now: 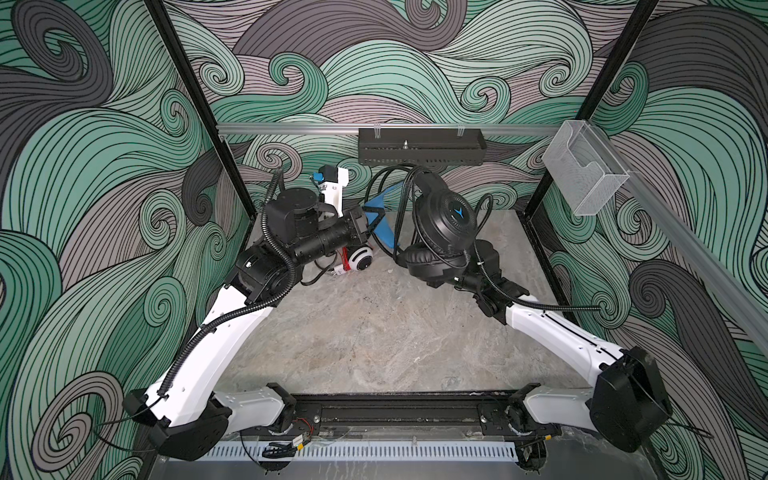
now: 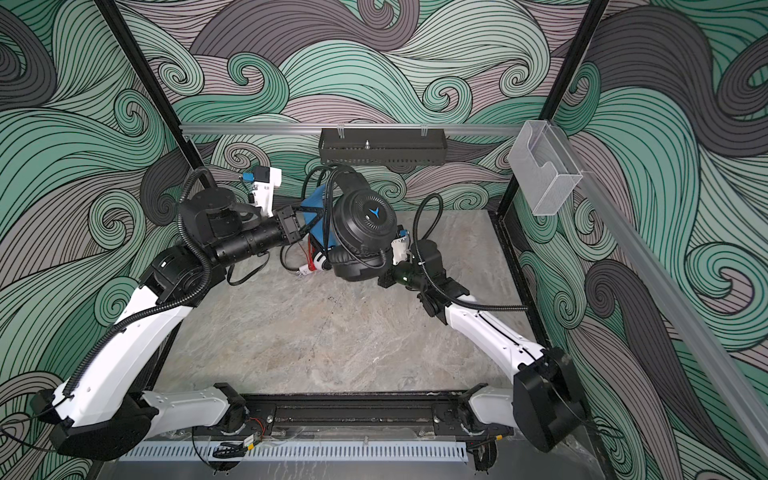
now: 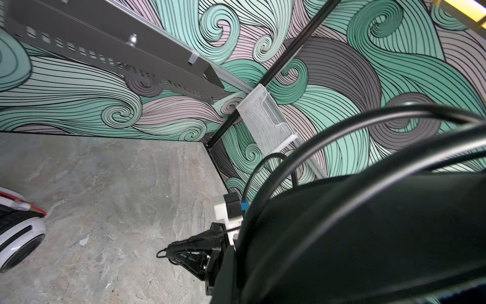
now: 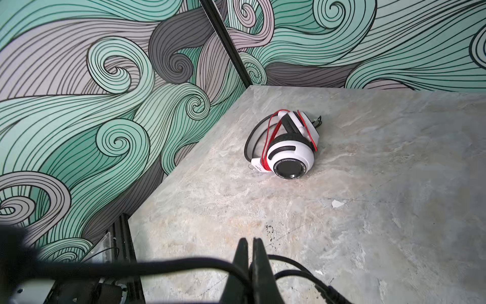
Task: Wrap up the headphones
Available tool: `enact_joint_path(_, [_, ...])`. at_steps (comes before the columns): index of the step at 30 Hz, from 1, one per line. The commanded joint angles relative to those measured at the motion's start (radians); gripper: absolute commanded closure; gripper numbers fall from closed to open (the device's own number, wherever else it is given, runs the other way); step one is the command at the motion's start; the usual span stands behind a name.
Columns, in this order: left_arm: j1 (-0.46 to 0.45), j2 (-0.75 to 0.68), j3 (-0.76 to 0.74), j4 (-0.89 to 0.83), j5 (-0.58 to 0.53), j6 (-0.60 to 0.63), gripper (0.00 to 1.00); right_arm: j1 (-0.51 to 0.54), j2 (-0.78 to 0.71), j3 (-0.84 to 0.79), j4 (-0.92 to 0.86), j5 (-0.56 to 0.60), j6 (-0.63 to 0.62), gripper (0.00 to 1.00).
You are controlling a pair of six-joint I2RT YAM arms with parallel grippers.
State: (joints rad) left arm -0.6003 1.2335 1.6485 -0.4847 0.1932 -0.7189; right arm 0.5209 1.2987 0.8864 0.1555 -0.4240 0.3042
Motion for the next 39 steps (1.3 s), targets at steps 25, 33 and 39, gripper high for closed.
enact_joint_path(25, [0.004, 0.378, 0.313, 0.106, -0.606, -0.27, 1.0, 0.224, -0.08, 0.134, -0.391, 0.409, -0.275, 1.0])
enact_joint_path(33, [-0.003, 0.418, 0.219, 0.04, -0.752, -0.044, 1.0, 0.326, -0.098, 0.272, -0.588, 0.522, -0.406, 1.0])
enact_joint_path(39, [-0.031, 0.401, 0.096, 0.019, -0.833, 0.184, 1.0, 0.366, -0.056, 0.468, -0.808, 0.564, -0.496, 1.0])
